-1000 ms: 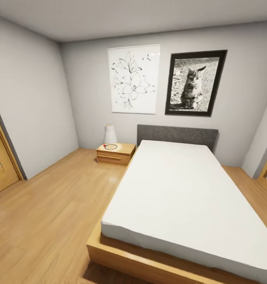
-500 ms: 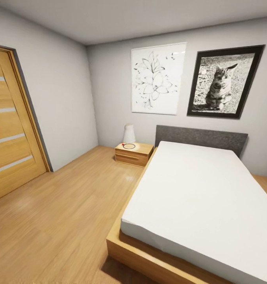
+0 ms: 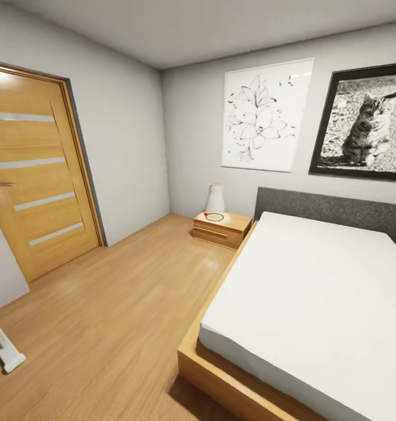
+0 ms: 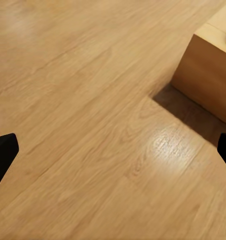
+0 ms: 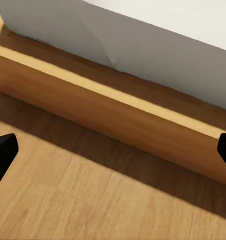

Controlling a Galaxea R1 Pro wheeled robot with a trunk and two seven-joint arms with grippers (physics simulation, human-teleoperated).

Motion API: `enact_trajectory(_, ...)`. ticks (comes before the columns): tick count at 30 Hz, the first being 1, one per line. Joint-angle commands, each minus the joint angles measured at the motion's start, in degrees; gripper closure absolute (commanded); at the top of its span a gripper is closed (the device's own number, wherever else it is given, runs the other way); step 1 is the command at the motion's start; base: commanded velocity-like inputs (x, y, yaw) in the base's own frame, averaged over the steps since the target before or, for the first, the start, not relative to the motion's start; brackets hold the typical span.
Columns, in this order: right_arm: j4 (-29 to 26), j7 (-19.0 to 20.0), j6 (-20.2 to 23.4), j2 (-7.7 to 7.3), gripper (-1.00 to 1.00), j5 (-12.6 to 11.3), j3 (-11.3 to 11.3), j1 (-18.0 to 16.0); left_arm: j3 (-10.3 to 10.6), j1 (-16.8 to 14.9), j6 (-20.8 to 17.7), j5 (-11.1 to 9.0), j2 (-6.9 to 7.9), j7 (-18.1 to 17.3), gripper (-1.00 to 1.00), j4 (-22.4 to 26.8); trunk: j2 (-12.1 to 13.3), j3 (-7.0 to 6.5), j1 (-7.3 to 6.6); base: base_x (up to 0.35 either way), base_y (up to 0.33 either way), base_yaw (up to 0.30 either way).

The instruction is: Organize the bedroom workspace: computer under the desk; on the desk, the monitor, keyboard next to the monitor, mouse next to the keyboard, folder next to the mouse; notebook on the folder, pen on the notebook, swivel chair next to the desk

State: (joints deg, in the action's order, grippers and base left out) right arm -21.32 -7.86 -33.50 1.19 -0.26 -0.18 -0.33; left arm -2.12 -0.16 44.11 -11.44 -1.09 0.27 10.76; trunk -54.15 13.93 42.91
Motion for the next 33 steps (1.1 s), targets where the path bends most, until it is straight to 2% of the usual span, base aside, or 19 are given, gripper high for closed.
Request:
enact_trajectory(1, 0.01, -0.14, -0.16, 0.00, -1.00, -0.01, 0.00, -0.03, -0.23, -0.01, 0.30, 0.11, -0.03, 0.06, -1.00, 0.01, -0.05, 0.07, 0.01, 0.000, 0.000, 0.287)
enact_trajectory(10, -0.03, -0.14, -0.16, 0.03, -1.00, 0.00, 0.01, -0.03, -0.22, -0.01, 1.21, 0.10, -0.13, 3.36, -1.00, 0.05, -0.05, 0.18, 0.01, 0.000, 0.000, 0.287)
enact_trajectory(25, 0.05, -0.14, -0.16, 0.03, -1.00, 0.12, 0.08, -0.03, -0.40, -0.01, 2.52, 0.10, -0.43, 4.21, -1.00, 0.05, -0.05, 0.61, 0.01, 0.000, 0.000, 0.286)
enact_trajectory(33, 0.81, -0.21, -0.99, 0.03, -1.00, 3.57, 0.05, -0.03, -0.25, -0.01, 2.87, 0.10, -0.70, 4.14, -1.00, -0.09, -0.05, 0.90, 0.01, 0.000, 0.000, 0.277)
